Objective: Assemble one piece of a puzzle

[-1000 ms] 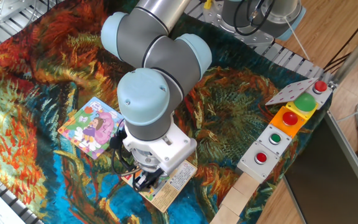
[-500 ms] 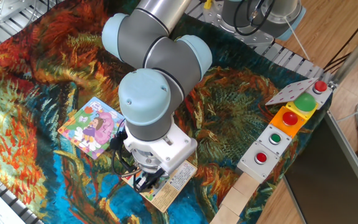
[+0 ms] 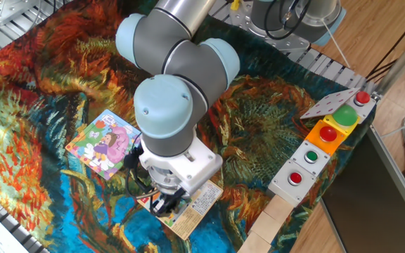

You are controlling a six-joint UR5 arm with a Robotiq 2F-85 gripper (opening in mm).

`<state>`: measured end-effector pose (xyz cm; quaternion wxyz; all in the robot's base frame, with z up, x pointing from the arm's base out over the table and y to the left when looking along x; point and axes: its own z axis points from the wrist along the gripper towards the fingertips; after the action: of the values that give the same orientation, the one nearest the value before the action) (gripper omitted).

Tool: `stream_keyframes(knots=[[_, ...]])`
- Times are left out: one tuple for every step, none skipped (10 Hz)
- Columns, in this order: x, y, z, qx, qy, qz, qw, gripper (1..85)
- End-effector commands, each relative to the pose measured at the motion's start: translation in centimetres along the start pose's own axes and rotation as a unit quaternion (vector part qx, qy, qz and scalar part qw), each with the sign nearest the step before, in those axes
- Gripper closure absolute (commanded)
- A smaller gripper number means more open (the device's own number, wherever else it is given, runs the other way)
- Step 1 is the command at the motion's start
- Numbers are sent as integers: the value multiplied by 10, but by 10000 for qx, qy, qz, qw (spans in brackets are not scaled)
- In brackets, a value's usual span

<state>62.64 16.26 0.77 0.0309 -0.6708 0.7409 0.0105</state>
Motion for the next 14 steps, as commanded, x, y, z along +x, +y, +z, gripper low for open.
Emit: stream_keyframes(knots=[[2,0,-7,-29,-37,104,9999,843],[6,0,-13,-31,17,117,9999,843],[12,1,-20,-59,43,155,9999,843],[17,3,-29,-109,72,216,9997,843],[17,3,-29,-94,63,331,9994,843],[15,2,-29,-83,30,455,9989,843],[15,1,-29,-61,19,554,9984,843],[16,0,-29,-42,39,577,9983,843],[16,3,-29,-111,50,477,9988,843],[25,8,-31,-229,102,240,9994,843],[46,13,-36,-347,172,-4,9992,843],[67,16,-36,-353,243,-241,9988,843],[74,17,-33,-331,254,-326,9986,843],[76,16,-31,-272,241,-396,9986,843]])
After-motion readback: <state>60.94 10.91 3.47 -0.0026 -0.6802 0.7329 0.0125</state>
